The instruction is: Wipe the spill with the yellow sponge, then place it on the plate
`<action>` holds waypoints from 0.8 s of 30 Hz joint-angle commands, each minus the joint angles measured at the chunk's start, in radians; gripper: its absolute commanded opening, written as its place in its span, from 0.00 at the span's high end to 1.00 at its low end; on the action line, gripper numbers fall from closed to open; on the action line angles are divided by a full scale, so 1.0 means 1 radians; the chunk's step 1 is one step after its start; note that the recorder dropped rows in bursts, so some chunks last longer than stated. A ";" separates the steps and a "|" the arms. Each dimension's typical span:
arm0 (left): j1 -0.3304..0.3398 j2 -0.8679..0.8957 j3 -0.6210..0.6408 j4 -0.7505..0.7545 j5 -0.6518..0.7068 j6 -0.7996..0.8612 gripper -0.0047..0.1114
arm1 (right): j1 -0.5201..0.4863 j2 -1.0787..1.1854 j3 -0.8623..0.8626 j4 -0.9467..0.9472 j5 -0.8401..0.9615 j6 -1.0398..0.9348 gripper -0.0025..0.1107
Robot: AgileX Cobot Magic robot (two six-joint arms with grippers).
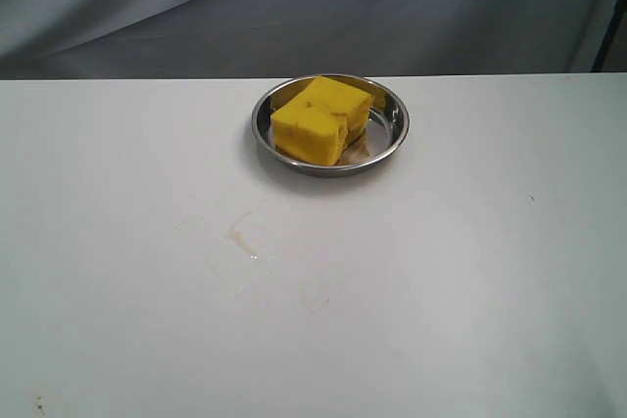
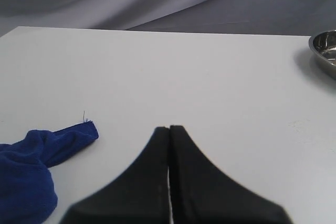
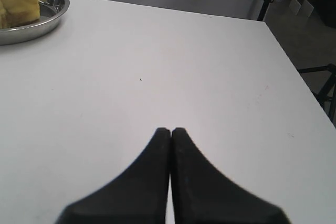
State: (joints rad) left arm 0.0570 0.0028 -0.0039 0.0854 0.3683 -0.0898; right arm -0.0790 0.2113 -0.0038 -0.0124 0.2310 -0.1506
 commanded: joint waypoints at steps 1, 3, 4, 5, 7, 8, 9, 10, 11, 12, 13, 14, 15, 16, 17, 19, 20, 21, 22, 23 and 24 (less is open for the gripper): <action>0.003 -0.003 0.004 -0.026 -0.011 -0.013 0.96 | -0.003 0.003 0.004 0.005 -0.008 0.003 0.98; 0.003 -0.003 0.004 -0.044 -0.011 -0.010 0.96 | -0.003 0.003 0.004 0.005 -0.008 0.003 0.98; 0.003 -0.003 0.004 -0.050 -0.011 -0.005 0.96 | -0.003 0.003 0.004 0.005 -0.008 0.001 0.98; 0.003 -0.003 0.004 -0.052 -0.011 -0.002 0.96 | -0.003 0.003 0.004 0.005 -0.008 0.001 0.98; 0.001 -0.003 0.004 -0.060 -0.011 0.010 0.96 | -0.003 0.003 0.004 0.005 -0.008 0.001 0.98; 0.001 -0.003 0.004 -0.073 -0.011 0.026 0.96 | -0.003 0.003 0.004 0.005 -0.008 0.001 0.98; 0.001 -0.003 0.004 -0.094 -0.011 0.051 0.96 | -0.003 0.003 0.004 0.005 -0.008 0.001 0.98; -0.001 -0.003 0.004 -0.114 -0.011 0.081 0.96 | -0.003 0.003 0.004 0.005 -0.008 0.001 0.98; -0.005 -0.003 0.004 -0.128 -0.011 0.103 0.96 | -0.003 0.003 0.004 0.005 -0.008 0.001 0.98; -0.011 -0.003 0.004 -0.139 -0.011 0.125 0.96 | -0.003 0.003 0.004 0.005 -0.008 0.001 0.98; -0.021 -0.003 0.004 -0.139 -0.011 0.129 0.96 | -0.003 0.003 0.004 0.005 -0.008 0.001 0.98; -0.026 -0.003 0.004 -0.139 -0.011 0.129 0.96 | -0.003 0.003 0.004 0.005 -0.008 0.001 0.98; -0.033 -0.003 0.004 -0.139 -0.011 0.129 0.96 | -0.003 0.003 0.004 0.005 -0.008 0.001 0.98; -0.038 -0.003 0.004 -0.139 -0.011 0.129 0.96 | -0.003 0.003 0.004 0.005 -0.008 0.001 0.98; -0.046 -0.003 0.004 -0.139 -0.011 0.129 0.96 | -0.003 0.003 0.004 0.005 -0.008 0.001 0.98; -0.055 -0.003 0.004 -0.139 -0.011 0.129 0.96 | -0.003 0.003 0.004 0.005 -0.008 0.003 0.98; -0.063 -0.003 0.004 -0.139 -0.011 0.129 0.96 | -0.003 0.003 0.004 0.005 -0.008 0.003 0.98; -0.068 -0.003 0.004 -0.139 -0.011 0.129 0.96 | -0.003 0.003 0.004 0.005 -0.008 0.003 0.98; -0.068 -0.003 0.004 -0.139 -0.011 0.129 0.96 | -0.003 0.003 0.004 0.005 -0.008 0.003 0.98; -0.070 -0.003 0.004 -0.139 -0.011 0.129 0.96 | -0.003 0.003 0.004 0.005 -0.008 0.003 0.98; -0.070 -0.003 0.004 -0.139 -0.011 0.129 0.96 | -0.003 0.003 0.004 0.005 -0.008 0.003 0.98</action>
State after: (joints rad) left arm -0.0049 0.0028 -0.0039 -0.0433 0.3683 0.0359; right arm -0.0790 0.2113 -0.0038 -0.0124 0.2310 -0.1506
